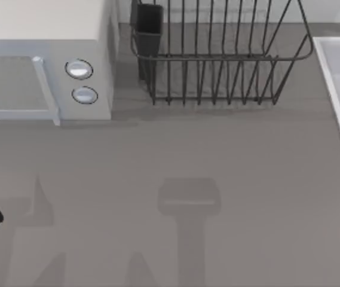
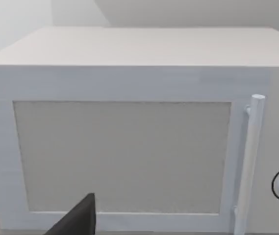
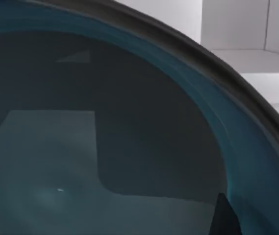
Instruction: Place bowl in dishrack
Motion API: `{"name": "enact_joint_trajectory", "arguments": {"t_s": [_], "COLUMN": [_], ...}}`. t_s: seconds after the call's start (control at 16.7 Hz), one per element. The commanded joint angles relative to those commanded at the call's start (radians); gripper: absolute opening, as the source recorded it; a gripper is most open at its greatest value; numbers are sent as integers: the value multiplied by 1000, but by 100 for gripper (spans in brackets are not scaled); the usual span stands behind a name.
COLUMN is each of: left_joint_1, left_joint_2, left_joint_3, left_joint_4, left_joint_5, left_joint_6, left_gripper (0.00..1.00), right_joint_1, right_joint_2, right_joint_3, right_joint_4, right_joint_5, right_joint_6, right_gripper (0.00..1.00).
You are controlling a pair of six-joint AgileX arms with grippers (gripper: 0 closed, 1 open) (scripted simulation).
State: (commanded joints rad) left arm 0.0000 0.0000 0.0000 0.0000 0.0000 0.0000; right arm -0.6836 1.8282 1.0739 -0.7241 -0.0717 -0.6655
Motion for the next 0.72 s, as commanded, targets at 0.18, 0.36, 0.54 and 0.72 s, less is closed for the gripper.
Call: {"name": "enact_joint_trajectory", "arguments": {"t_s": [0.18, 0.36, 0.54, 0.72], "left_joint_1": [0, 0, 0, 0], "left_joint_2": [0, 0, 0, 0], "left_joint_3": [0, 0, 0, 0], "left_joint_4": [0, 0, 0, 0], "left_joint_5": [0, 0, 0, 0], "left_joint_6": [0, 0, 0, 0], "left_gripper": [100, 100, 100, 100], "right_joint_1": [0, -4, -12, -16], "right_joint_2": [0, -3, -5, -16], "right_joint_3": [0, 13, 112, 277], "right_joint_4": [0, -14, -114, -302], "right_joint_5": [0, -1, -3, -3], "right_joint_6": [0, 1, -2, -7], "right_gripper": [0, 0, 0, 0]}}
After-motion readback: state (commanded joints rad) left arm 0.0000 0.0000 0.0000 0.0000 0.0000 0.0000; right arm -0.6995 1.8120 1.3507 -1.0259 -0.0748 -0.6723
